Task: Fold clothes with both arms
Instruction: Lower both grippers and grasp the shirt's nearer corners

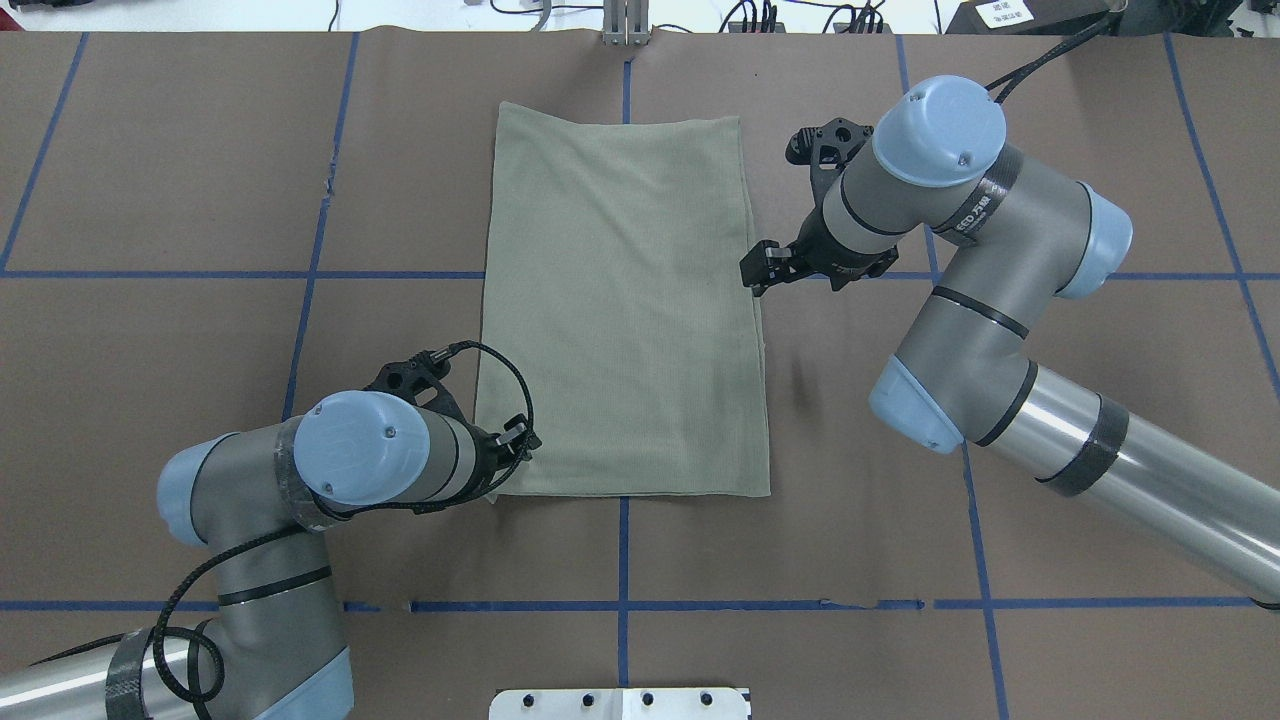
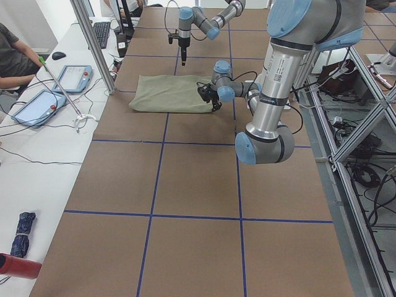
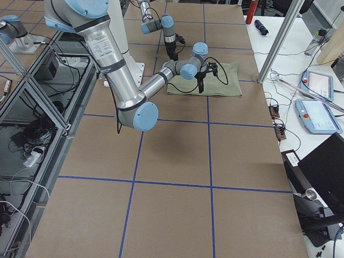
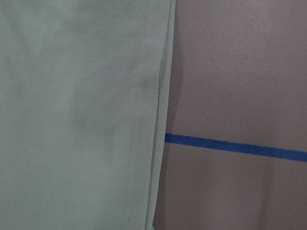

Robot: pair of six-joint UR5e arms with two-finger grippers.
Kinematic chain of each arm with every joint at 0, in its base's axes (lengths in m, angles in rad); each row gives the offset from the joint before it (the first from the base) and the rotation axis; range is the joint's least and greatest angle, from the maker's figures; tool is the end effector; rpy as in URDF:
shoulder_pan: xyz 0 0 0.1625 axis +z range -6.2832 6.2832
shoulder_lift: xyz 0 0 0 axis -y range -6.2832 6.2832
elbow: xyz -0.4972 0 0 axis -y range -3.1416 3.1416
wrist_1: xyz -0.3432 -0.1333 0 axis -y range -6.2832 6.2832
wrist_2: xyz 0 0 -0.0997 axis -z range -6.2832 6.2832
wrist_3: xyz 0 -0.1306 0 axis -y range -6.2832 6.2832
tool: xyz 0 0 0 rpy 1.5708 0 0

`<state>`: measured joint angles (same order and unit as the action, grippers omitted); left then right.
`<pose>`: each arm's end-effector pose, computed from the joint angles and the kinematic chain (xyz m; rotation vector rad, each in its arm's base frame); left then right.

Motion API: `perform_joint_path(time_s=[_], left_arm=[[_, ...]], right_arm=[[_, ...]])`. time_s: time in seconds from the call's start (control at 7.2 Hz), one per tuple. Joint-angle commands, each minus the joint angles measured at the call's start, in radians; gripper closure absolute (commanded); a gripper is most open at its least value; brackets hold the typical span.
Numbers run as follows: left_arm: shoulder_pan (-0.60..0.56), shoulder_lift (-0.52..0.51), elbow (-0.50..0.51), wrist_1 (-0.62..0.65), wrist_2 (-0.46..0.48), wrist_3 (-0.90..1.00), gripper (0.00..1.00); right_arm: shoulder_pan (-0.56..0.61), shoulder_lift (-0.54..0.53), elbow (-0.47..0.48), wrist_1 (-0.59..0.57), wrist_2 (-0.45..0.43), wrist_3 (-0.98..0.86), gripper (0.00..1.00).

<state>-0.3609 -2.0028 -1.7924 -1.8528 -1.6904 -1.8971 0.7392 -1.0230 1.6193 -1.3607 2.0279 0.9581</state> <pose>0.5611 -0.3376 0.4020 -0.0960 0.9506 -0.5792 -0.4638 -0.5251 0.4034 0.1584 -0.8869 -0.0664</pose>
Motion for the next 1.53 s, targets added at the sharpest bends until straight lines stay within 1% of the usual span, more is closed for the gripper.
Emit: perform_joint_path(time_s=[0.0, 0.28, 0.42, 0.56, 0.69, 0.83, 0.97, 1.11, 1.25, 1.39], left_arm=[[-0.004, -0.002, 0.004, 0.001, 0.000, -0.002, 0.42], [-0.009, 0.002, -0.008, 0.004, -0.003, 0.000, 0.48], [-0.009, 0.004, -0.015, 0.006, -0.003, 0.000, 0.55], [-0.007, 0.004, -0.015, 0.006, -0.003, 0.001, 0.71], [-0.007, 0.007, -0.024, 0.014, -0.002, 0.001, 0.90], [-0.006, 0.009, -0.039, 0.027, 0.001, 0.006, 1.00], [-0.003, 0.009, -0.048, 0.029, 0.001, 0.007, 1.00], [-0.003, 0.006, -0.070, 0.032, -0.002, 0.009, 1.00], [-0.001, 0.006, -0.097, 0.034, -0.011, 0.009, 1.00], [0.000, -0.002, -0.102, 0.034, -0.011, 0.009, 1.00]], right_arm=[[-0.001, 0.001, -0.001, 0.000, 0.000, 0.001, 0.00], [-0.001, 0.001, -0.002, 0.000, 0.000, 0.001, 0.00], [-0.001, 0.001, -0.002, 0.000, 0.000, 0.001, 0.00], [-0.001, 0.000, -0.004, 0.000, 0.000, 0.001, 0.00], [-0.001, 0.000, -0.002, 0.000, 0.000, 0.001, 0.00], [0.000, 0.000, -0.002, 0.000, 0.005, 0.001, 0.00], [0.000, -0.003, 0.004, -0.002, 0.008, 0.002, 0.00], [0.000, -0.005, 0.008, 0.000, 0.046, 0.048, 0.00], [-0.004, -0.003, 0.016, 0.000, 0.095, 0.115, 0.00], [-0.039, -0.021, 0.063, 0.000, 0.094, 0.240, 0.00]])
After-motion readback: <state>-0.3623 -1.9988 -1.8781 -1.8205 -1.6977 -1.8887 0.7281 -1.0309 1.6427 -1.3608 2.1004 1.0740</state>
